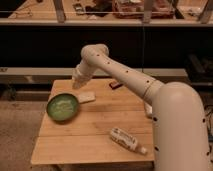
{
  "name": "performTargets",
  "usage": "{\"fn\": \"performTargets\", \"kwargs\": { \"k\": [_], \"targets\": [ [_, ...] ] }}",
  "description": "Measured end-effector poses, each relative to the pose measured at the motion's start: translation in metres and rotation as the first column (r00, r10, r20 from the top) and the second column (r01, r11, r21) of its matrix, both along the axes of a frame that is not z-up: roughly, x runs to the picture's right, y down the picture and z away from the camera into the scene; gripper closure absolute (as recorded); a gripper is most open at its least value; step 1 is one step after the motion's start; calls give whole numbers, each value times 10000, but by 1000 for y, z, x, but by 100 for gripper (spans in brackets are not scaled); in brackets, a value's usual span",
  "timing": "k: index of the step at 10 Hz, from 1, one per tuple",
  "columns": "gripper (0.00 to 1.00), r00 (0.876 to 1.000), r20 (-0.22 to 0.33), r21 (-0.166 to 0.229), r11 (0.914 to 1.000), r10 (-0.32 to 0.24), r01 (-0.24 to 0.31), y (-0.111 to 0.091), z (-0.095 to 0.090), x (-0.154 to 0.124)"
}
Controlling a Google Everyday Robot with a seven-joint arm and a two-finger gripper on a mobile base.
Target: Push the ceramic bowl across the table
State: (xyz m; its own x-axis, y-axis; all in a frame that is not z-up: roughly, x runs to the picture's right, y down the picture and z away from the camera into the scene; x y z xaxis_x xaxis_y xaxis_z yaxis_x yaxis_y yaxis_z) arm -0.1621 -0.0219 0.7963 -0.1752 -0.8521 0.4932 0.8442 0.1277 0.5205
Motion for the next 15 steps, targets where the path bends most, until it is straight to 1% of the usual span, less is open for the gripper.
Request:
{"fn": "performTargets", "kwargs": {
  "k": [1,2,4,6,7,10,11,15],
  "targets": [
    [85,9998,-137,53,9998,172,-171,3,4,0],
    [85,9981,-398,179,9987,478,-471,6,12,-1],
    [85,9943,-667,363,9960,836,-813,11,22,-1],
    [85,9881,-804,435,9908,1310,-1278,23,29,-4],
    [85,9867,-793,405,9894,1421,-1393,27,30,-5],
    [85,9884,-546,237,9898,1417,-1406,44,26,-15],
    [85,9884,-487,168,9895,1441,-1434,45,24,-15],
    [85,9890,-476,143,9901,1403,-1398,46,25,-15]
  ]
}}
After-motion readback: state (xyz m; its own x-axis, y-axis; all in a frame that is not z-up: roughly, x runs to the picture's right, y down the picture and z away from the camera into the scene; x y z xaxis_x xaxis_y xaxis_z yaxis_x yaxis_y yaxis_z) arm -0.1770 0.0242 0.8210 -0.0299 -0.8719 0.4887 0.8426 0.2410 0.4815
